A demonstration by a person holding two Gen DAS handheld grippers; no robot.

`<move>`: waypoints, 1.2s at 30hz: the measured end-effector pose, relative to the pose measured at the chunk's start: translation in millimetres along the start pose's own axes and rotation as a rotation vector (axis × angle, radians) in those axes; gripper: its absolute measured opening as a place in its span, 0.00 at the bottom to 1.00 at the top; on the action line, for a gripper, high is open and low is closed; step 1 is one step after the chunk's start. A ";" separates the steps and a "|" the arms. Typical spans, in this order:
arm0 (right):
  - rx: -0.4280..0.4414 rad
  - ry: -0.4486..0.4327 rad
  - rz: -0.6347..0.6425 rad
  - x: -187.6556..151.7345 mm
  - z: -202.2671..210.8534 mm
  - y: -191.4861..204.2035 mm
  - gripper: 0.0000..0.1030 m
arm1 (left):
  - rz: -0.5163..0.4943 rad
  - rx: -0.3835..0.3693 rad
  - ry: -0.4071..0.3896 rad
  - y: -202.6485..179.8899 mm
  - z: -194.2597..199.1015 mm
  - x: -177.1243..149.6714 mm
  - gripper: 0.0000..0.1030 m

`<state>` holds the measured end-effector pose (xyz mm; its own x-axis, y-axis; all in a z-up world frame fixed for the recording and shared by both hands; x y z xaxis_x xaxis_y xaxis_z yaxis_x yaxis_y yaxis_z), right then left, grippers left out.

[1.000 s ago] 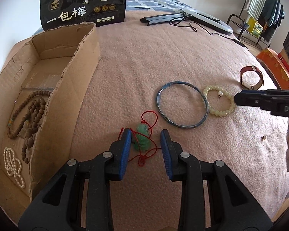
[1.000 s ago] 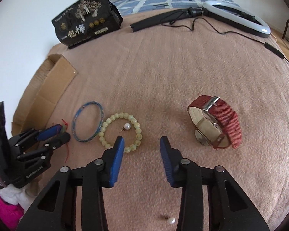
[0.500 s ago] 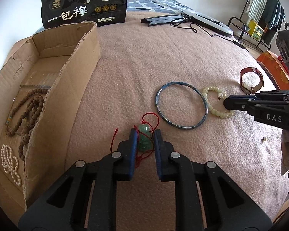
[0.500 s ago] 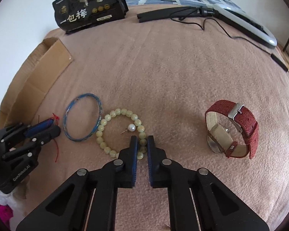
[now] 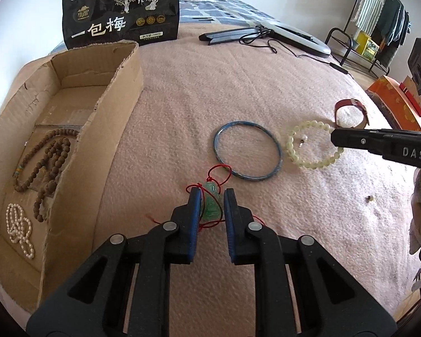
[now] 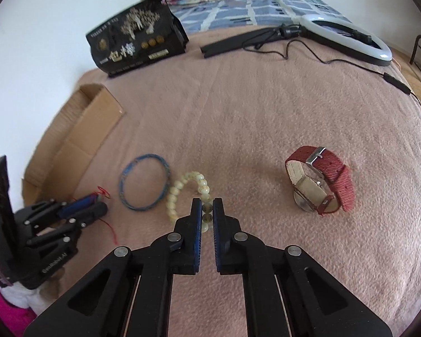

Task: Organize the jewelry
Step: 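Close the left tool on the jade pendant while the right tool closes on the bracelet, then carry the jade pendant and cream bracelet in both tools over the cardboard box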

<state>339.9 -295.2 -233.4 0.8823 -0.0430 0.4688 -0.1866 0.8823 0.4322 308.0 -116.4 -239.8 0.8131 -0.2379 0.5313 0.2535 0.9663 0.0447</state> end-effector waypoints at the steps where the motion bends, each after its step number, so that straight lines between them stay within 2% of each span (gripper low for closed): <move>1: 0.002 -0.007 0.004 0.8 3.4 2.8 0.06 | 0.001 -0.005 -0.004 -0.4 3.6 -0.6 0.15; 21: 0.005 -0.104 0.057 3.3 65.8 39.7 0.06 | 0.033 -0.018 -0.106 19.8 83.3 -4.0 0.15; 36: 0.050 -0.139 0.133 14.3 87.7 97.9 0.06 | 0.097 0.045 -0.166 76.7 129.8 -9.6 0.15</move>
<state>296.3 -250.5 -116.8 0.7809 0.0045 0.6246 -0.3216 0.8601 0.3959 251.7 -27.2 -131.6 0.7339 -0.1275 0.6672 0.1513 0.9882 0.0224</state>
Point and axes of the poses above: each gripper's, at about its wrist camera, not at the fingertips, and z roughly against the way its jaws point, y to its left, x to its top, the point moved 5 cm from there along -z, roughly the way its jaws point, and after that the axes turned 11 degrees about x, right-handed, at the moved point
